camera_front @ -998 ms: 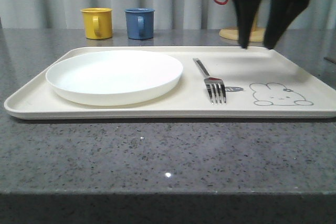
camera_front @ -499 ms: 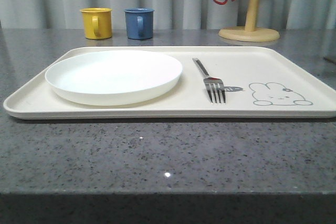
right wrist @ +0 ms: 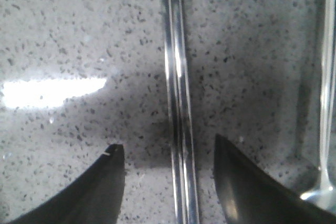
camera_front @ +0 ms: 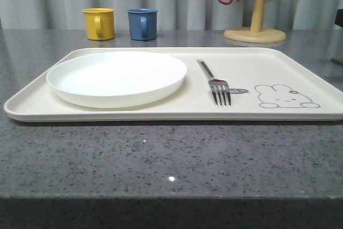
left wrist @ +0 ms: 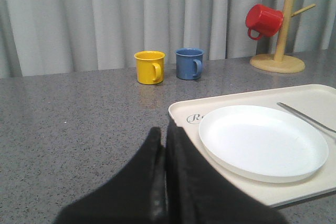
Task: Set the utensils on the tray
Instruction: 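Move the right gripper to the chopsticks and grasp them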
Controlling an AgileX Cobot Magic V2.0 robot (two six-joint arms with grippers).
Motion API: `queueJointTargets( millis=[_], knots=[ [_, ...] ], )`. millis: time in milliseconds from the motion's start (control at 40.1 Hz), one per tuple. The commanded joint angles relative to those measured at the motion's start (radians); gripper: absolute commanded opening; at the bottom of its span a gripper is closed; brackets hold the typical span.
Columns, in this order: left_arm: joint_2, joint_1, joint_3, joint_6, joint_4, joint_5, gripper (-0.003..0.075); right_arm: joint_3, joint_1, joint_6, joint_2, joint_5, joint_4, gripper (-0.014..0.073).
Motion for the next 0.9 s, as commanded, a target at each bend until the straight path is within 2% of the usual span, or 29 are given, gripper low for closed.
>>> queueJointTargets(
  millis=[0, 200, 299, 399, 524, 873],
  knots=[
    [0.013, 0.001, -0.027, -0.009, -0.005, -0.079, -0.0018, -0.021, -0.006, -0.013, -0.026, -0.022, 0.000, 0.0412],
    [0.013, 0.001, -0.027, -0.009, -0.005, -0.079, -0.0018, -0.021, -0.006, -0.013, 0.003, -0.018, 0.000, 0.0402],
    [0.013, 0.001, -0.027, -0.009, -0.005, -0.079, -0.0018, -0.021, -0.006, -0.013, 0.003, -0.012, 0.001, 0.0298],
    [0.013, 0.001, -0.027, -0.009, -0.005, -0.079, -0.0018, -0.021, -0.006, -0.013, 0.003, -0.004, 0.001, 0.0142],
    [0.013, 0.001, -0.027, -0.009, -0.005, -0.079, -0.0018, -0.021, -0.006, -0.013, 0.003, 0.002, 0.001, 0.0041],
    [0.013, 0.001, -0.027, -0.009, -0.005, -0.079, -0.0018, -0.027, 0.019, 0.096, -0.111, 0.042, -0.002, 0.0036]
  ],
)
